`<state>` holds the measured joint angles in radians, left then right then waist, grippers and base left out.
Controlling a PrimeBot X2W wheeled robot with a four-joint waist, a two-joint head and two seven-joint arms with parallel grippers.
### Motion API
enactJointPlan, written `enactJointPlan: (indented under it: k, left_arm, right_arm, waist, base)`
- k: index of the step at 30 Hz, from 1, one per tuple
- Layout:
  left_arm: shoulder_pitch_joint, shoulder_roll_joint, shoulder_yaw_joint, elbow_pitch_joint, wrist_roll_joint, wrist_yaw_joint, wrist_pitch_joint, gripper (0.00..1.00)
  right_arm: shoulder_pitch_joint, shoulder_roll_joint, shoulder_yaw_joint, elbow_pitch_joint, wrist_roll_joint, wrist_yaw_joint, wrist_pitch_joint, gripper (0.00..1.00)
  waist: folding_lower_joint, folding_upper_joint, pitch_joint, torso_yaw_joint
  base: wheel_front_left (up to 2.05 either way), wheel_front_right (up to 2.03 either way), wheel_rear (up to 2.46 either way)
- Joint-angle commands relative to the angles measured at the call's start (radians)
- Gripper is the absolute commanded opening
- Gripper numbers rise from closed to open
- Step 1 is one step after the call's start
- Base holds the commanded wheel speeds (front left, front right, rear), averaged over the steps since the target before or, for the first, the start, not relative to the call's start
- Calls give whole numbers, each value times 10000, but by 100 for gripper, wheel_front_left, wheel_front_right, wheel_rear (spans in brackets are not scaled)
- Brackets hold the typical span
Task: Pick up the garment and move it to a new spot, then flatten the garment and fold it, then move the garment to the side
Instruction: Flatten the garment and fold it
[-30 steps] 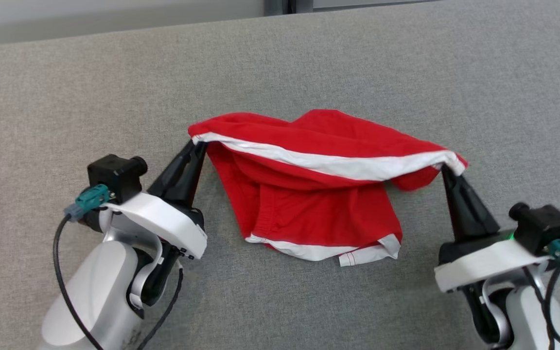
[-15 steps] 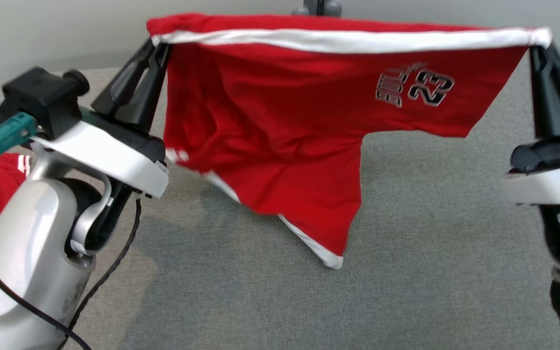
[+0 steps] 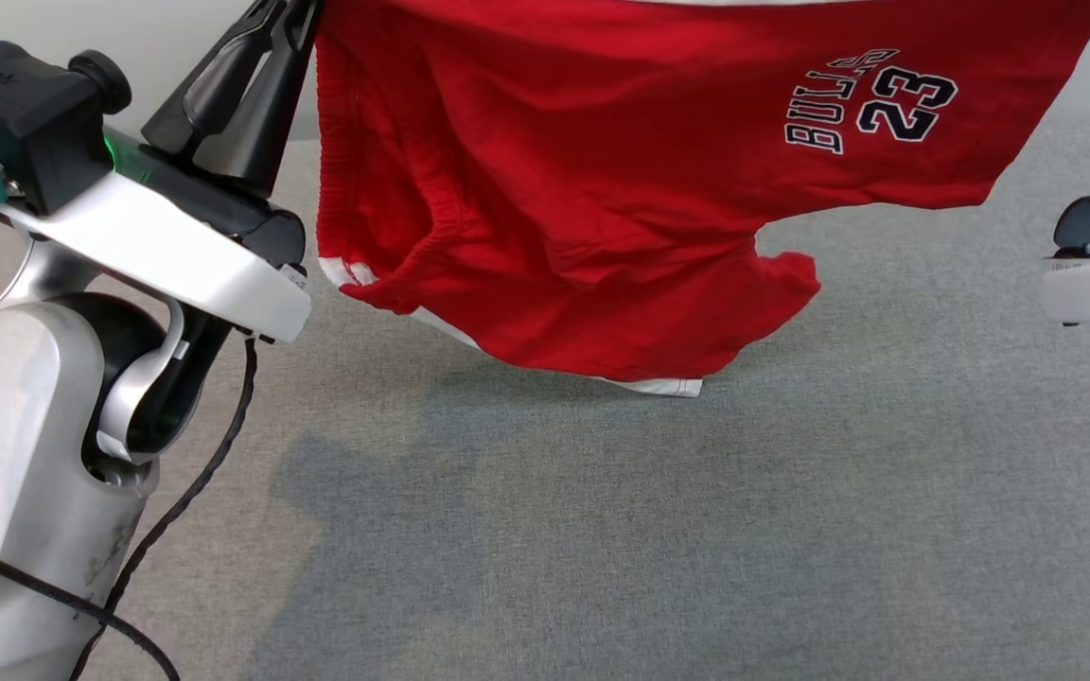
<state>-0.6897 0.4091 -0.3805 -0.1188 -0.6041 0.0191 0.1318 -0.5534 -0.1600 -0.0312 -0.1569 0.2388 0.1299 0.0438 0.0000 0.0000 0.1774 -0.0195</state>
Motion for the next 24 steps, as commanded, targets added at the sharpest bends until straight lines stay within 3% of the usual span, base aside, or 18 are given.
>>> enactJointPlan:
  k: [1,12,17,24]
  left_arm:
    - [-226,33,7,-13,76,69,-2,0]
    - [-2177,-316,-68,900,441,-314,-429,0]
    - [-3503,-676,-164,2112,591,-686,-889,0]
    - [-5737,-1411,-152,5159,796,-1105,-2495,0]
  right_arm:
    - [-177,2,-54,92,81,17,10,0]
    - [-2830,86,307,1816,794,18,-365,0]
    - [-4515,131,643,3186,944,18,-671,0]
    - [-7426,482,1192,6197,1154,18,-1734,0]
  waist:
    - [0,0,161,-35]
    - [0,0,1805,-86]
    - [0,0,2278,-70]
    - [0,0,2745,-26]
  base:
    - [0,0,0]
    - [0,0,0]
    - [0,0,0]
    - [0,0,0]
